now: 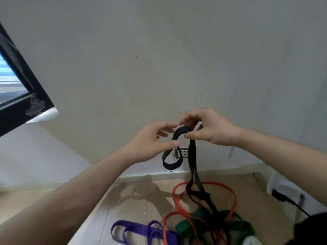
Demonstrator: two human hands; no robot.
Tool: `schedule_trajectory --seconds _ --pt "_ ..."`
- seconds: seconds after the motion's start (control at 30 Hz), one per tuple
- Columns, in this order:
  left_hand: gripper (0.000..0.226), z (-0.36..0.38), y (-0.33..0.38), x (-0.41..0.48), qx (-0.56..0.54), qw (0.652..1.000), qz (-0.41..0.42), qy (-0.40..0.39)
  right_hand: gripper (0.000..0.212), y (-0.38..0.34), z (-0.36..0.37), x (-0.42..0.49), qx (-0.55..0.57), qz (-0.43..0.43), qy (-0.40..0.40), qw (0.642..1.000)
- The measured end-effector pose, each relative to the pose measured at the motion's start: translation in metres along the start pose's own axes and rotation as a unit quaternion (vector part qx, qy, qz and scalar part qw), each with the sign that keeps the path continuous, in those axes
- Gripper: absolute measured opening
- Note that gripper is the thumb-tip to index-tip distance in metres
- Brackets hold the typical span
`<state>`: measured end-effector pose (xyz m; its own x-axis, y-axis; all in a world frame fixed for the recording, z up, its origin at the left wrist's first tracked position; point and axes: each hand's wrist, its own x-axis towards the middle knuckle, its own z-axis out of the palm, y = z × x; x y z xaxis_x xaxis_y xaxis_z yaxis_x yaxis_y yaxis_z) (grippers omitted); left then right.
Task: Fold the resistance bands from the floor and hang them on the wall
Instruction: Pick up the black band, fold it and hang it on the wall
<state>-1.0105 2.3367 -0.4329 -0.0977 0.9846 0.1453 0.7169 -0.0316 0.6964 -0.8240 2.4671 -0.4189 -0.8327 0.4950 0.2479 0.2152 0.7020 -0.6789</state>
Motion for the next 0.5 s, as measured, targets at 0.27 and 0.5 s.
schedule_trajectory --seconds 0.27,0.5 --pt "0.017 0.015 0.007 0.006 -0.073 0.997 0.015 0.037 0.029 0.005 0.004 -0.008 0.036 0.008 -0.006 0.999" --pt "0.013 0.001 0.02 0.007 -0.059 0.994 0.061 0.075 0.02 0.025 0.034 -0.014 0.033 0.072 -0.084 0.993"
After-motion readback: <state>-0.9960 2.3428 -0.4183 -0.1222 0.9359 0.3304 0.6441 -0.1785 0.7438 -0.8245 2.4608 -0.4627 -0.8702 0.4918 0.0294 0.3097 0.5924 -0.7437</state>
